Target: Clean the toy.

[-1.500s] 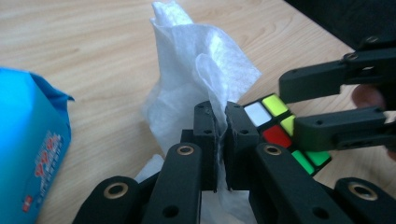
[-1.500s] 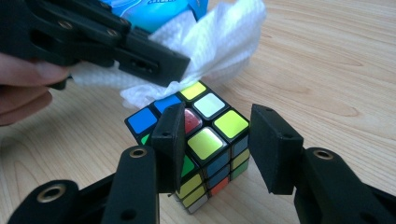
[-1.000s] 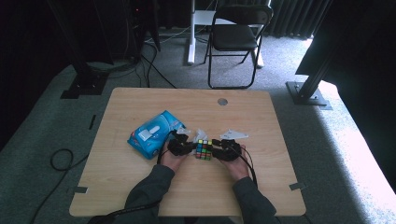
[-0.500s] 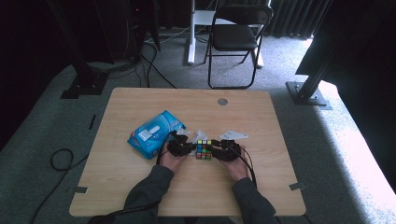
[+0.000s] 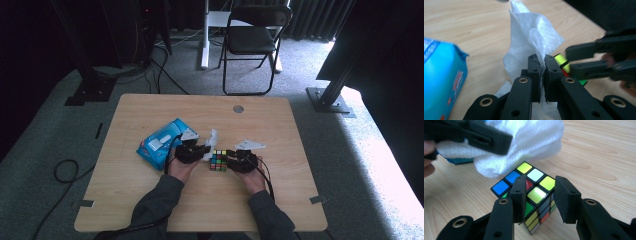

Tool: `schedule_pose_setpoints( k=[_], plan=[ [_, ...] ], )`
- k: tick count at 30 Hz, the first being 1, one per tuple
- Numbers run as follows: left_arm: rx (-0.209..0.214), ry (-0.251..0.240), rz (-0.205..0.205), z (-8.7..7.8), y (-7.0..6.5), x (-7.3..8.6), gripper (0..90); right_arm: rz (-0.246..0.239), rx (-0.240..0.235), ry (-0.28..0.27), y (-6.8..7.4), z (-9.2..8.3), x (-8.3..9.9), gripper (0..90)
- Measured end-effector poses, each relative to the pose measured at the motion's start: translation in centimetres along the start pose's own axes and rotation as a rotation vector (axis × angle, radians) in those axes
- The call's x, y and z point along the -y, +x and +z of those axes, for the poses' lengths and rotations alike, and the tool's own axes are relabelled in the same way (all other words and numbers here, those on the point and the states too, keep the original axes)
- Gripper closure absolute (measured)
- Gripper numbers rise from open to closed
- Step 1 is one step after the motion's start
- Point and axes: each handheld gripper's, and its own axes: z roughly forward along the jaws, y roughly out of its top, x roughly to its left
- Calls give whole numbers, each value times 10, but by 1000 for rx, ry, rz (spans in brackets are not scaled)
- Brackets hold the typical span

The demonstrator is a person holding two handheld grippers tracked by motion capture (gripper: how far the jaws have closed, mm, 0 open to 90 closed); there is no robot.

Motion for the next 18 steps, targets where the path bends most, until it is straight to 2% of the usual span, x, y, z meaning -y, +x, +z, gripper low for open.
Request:
schedule_pose_setpoints(
  k=[3,6,11,14,18],
  plan=[
    [16,-7,-1,0,-3,-1,850,2,-1,-1,0,0,0,626],
    [18,16,2,6,-3,3,849,3,-1,-1,0,0,0,626],
    [7,47,-15,12,0,12,825,1,-1,-1,0,0,0,626],
    [2,45,-20,12,1,16,818,-3,1,-1,0,0,0,628],
    [-16,71,-19,13,4,23,825,-2,2,-1,0,0,0,628]
  ],
)
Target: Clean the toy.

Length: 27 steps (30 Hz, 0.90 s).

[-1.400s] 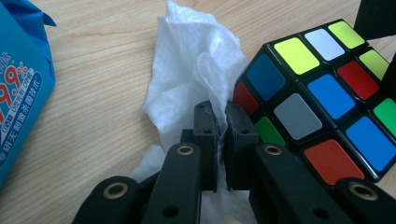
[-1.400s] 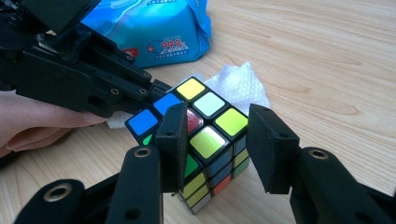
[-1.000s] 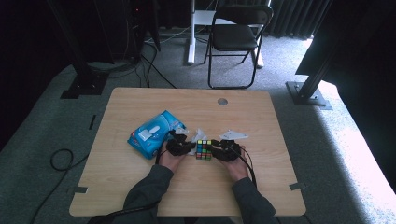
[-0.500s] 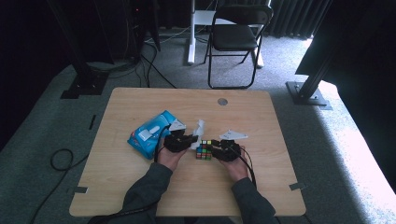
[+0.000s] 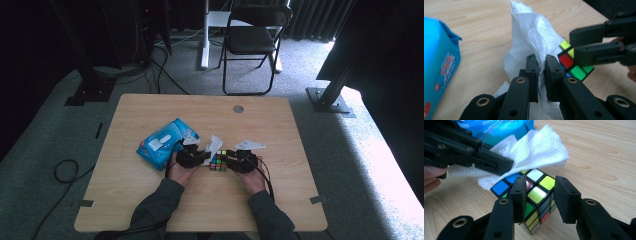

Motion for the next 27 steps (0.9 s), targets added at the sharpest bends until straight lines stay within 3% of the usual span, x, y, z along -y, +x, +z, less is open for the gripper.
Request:
schedule_pose_setpoints(
  k=[16,23,27],
  plan=[
    [-33,104,-15,22,3,20,837,4,2,-4,0,0,0,629],
    [-28,103,-14,21,3,18,841,6,3,-8,0,0,1,630],
    [-20,69,-6,10,0,11,843,7,3,-7,0,0,1,630]
  ],
)
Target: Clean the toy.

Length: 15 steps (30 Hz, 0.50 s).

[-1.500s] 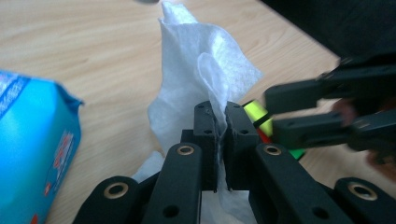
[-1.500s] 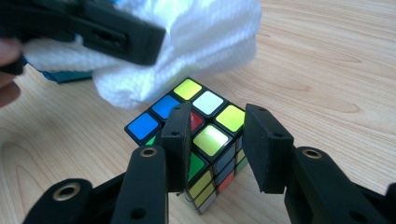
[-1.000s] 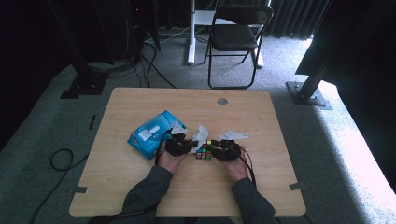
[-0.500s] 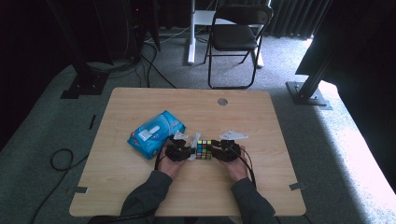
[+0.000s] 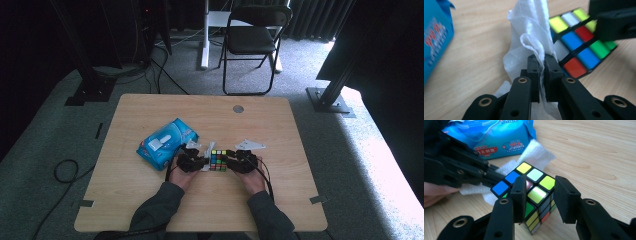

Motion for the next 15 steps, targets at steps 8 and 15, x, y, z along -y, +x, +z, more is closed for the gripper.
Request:
schedule_pose_setpoints(
  k=[8,15],
  plan=[
    [34,-74,1,-24,-7,-9,845,4,0,0,0,0,0,630],
    [44,-59,10,-23,-12,-3,845,4,1,0,0,0,0,631]
  ],
)
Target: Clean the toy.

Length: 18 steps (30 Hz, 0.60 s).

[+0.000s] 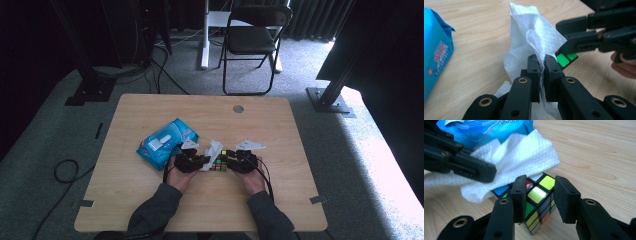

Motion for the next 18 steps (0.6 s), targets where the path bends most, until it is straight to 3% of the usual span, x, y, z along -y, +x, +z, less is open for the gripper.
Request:
schedule_pose_setpoints(
  k=[12,18],
  plan=[
    [-38,77,-28,25,8,21,845,-5,-1,1,0,0,0,630],
    [-53,94,-14,29,8,23,846,-7,-1,3,0,0,-1,630]
  ],
)
